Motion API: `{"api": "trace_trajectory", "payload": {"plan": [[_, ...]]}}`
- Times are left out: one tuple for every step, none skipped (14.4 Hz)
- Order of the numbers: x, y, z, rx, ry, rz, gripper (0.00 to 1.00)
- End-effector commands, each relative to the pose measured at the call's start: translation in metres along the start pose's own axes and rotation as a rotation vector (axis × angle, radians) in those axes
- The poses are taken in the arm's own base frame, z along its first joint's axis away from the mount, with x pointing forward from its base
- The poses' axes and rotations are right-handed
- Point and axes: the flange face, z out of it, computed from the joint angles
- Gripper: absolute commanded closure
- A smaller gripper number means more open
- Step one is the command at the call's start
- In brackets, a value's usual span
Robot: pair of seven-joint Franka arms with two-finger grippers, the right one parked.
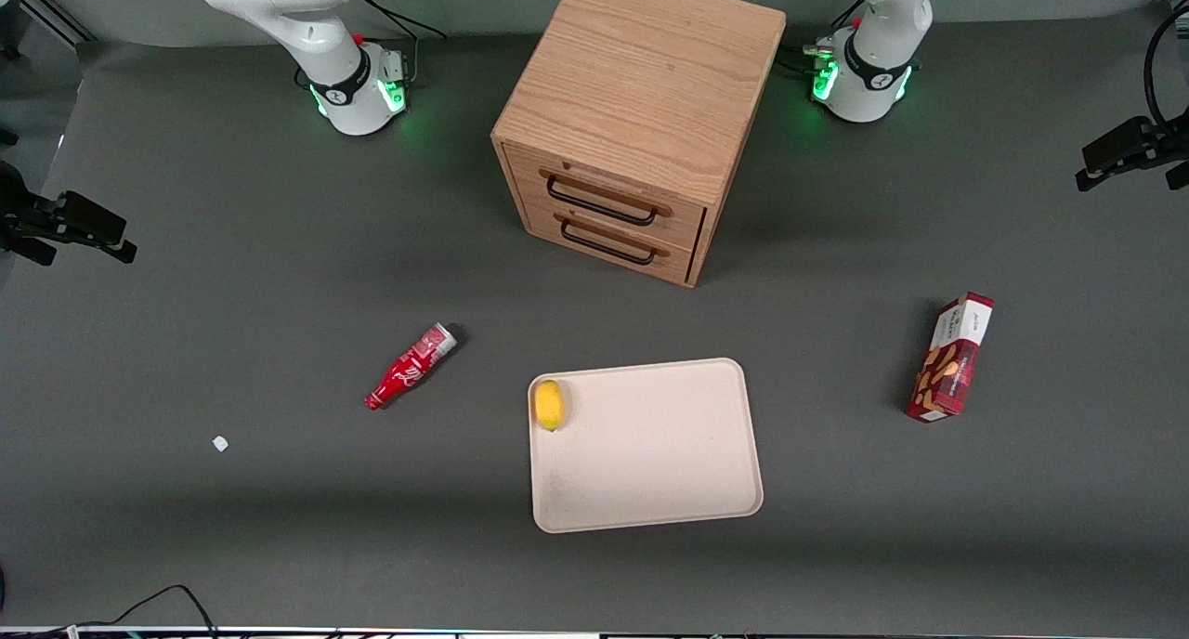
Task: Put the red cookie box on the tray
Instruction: 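Move the left gripper toward the red tartan shortbread box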
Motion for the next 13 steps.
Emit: {"api": "trace_trajectory", "payload": {"plan": [[0.0,0.002,-0.007,-0.012,-0.007,0.015,0.0],[-0.001,0.002,-0.006,-0.013,-0.016,0.018,0.0],[0.001,0.001,-0.002,-0.016,-0.025,0.02,0.0],[0.004,0.0,0.001,-0.019,-0.029,0.02,0.0],[0.008,-0.001,0.006,-0.023,-0.034,0.018,0.0],[0.012,-0.003,0.012,-0.029,-0.044,0.022,0.0],[0.015,-0.005,0.019,-0.03,-0.06,0.025,0.0],[0.018,-0.006,0.024,-0.025,-0.06,0.027,0.0],[0.024,-0.009,0.032,-0.027,-0.07,0.036,0.0],[0.032,-0.012,0.043,-0.019,-0.078,0.059,0.0],[0.041,-0.016,0.056,-0.009,-0.083,0.089,0.0],[0.049,-0.019,0.072,0.003,-0.097,0.101,0.0],[0.056,-0.021,0.095,0.023,-0.108,0.115,0.0]]}}
